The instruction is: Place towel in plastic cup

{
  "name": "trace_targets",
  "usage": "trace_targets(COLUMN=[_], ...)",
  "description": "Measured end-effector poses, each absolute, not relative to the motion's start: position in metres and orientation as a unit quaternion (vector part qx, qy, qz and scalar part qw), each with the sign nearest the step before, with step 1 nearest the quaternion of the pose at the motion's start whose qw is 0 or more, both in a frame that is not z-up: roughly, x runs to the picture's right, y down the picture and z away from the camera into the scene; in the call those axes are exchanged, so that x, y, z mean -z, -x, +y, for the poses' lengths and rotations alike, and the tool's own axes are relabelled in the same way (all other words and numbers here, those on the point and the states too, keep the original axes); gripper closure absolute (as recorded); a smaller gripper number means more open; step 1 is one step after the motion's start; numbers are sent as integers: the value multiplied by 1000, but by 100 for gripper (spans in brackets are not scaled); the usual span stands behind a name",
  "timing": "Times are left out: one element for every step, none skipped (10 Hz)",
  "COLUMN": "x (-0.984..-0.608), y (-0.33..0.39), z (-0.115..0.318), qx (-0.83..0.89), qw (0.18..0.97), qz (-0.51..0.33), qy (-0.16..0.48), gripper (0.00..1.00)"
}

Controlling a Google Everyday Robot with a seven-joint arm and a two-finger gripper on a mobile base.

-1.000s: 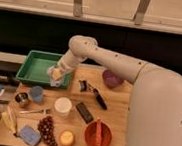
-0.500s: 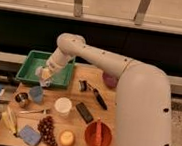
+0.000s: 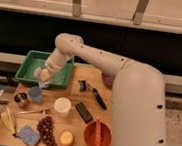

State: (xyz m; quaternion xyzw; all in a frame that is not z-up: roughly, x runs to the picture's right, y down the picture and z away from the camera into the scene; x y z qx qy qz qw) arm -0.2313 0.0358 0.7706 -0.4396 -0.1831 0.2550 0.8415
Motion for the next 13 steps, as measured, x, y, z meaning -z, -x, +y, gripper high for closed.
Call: trace_targets(x=[-772, -774, -774, -773, -771, -770, -770, -771, -771, -772, -774, -775, -776], y=[250, 260, 265, 272, 277, 278, 280, 282, 283, 282, 281, 280, 279], z=[47, 57, 62, 68, 70, 71, 72, 74, 76, 78, 80, 82, 83], qx=[-233, -216, -206, -196, -188, -184, -182, -179, -177, -179, -182, -184, -187], qw=[842, 842, 842, 842, 843, 843, 843, 843, 842, 841, 841, 840, 839], qz=[-184, -182, -180, -180, -181, -179, -178, -176, -176, -174, -171, -168, -166], qy=[450, 459, 466, 470, 471, 472, 474, 476, 478, 479, 481, 482, 482], gripper=[100, 100, 100, 100, 100, 100, 96, 86, 78, 67, 57, 45, 36])
